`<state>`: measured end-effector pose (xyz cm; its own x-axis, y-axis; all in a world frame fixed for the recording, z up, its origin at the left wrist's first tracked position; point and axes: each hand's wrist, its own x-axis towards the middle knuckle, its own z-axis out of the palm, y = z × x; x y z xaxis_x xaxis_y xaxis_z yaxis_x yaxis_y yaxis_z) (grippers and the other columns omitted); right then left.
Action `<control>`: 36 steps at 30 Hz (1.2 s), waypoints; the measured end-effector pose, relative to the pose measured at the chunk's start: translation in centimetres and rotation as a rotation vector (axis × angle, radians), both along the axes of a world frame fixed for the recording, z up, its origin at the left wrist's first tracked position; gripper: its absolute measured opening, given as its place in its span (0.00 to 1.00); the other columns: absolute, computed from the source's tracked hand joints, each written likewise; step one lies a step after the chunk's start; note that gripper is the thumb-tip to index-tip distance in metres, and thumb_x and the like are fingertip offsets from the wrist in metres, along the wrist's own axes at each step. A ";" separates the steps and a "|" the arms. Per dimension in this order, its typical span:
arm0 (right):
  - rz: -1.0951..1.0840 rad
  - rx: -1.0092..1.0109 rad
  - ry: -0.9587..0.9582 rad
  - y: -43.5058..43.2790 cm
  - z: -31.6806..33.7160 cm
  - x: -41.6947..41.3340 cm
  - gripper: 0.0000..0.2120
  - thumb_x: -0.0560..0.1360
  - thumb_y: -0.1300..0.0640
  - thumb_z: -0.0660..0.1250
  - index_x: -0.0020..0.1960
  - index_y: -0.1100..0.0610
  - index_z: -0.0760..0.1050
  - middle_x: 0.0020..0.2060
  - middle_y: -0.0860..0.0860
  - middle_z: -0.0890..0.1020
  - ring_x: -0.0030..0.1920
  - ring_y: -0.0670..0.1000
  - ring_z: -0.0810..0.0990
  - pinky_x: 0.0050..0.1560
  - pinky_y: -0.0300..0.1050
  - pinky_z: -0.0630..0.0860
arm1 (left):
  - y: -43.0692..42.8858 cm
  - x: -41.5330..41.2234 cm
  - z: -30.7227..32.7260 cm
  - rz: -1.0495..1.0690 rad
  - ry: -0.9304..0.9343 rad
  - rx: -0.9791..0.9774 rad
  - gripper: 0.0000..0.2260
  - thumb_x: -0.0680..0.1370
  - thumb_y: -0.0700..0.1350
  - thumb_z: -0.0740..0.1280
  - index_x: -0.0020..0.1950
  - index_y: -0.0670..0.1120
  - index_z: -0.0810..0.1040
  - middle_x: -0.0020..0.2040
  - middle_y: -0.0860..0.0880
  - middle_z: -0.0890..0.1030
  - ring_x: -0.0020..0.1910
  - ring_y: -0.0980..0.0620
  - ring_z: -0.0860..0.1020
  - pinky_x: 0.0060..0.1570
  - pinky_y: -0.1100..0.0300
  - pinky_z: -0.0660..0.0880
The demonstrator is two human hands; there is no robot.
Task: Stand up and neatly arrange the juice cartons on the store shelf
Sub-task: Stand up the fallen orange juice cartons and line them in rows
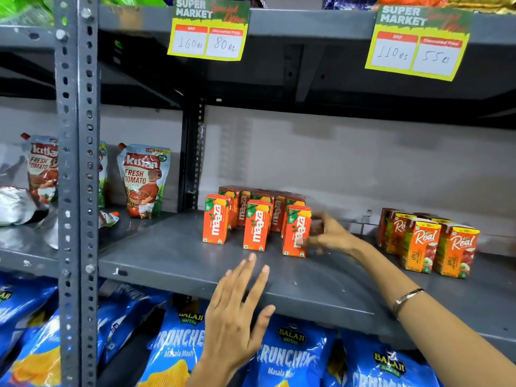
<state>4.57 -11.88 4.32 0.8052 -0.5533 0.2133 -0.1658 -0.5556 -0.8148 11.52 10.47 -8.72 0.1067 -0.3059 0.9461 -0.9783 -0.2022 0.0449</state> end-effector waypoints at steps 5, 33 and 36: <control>0.031 0.047 -0.006 0.2 -0.9 0.0 0.32 0.66 0.65 0.73 0.65 0.57 0.63 0.47 0.50 0.78 0.48 0.50 0.79 0.38 0.42 0.80 | 2.0 6.6 7.7 -0.137 0.552 -0.374 0.29 0.78 0.56 0.60 0.76 0.55 0.52 0.76 0.54 0.58 0.73 0.57 0.57 0.73 0.58 0.54; -0.039 0.057 -0.172 3.9 -1.2 2.4 0.23 0.65 0.65 0.74 0.59 0.60 0.74 0.50 0.58 0.82 0.47 0.54 0.83 0.40 0.45 0.83 | -2.3 13.7 11.0 -0.493 0.878 0.451 0.38 0.72 0.36 0.70 0.75 0.55 0.54 0.59 0.52 0.74 0.54 0.52 0.78 0.55 0.50 0.77; -0.029 0.055 -0.174 4.3 -1.3 1.9 0.23 0.65 0.65 0.74 0.59 0.61 0.75 0.50 0.58 0.83 0.47 0.54 0.83 0.41 0.46 0.83 | -1.8 13.7 10.9 -0.517 0.876 0.460 0.37 0.72 0.37 0.71 0.74 0.56 0.56 0.55 0.56 0.74 0.50 0.56 0.78 0.48 0.54 0.80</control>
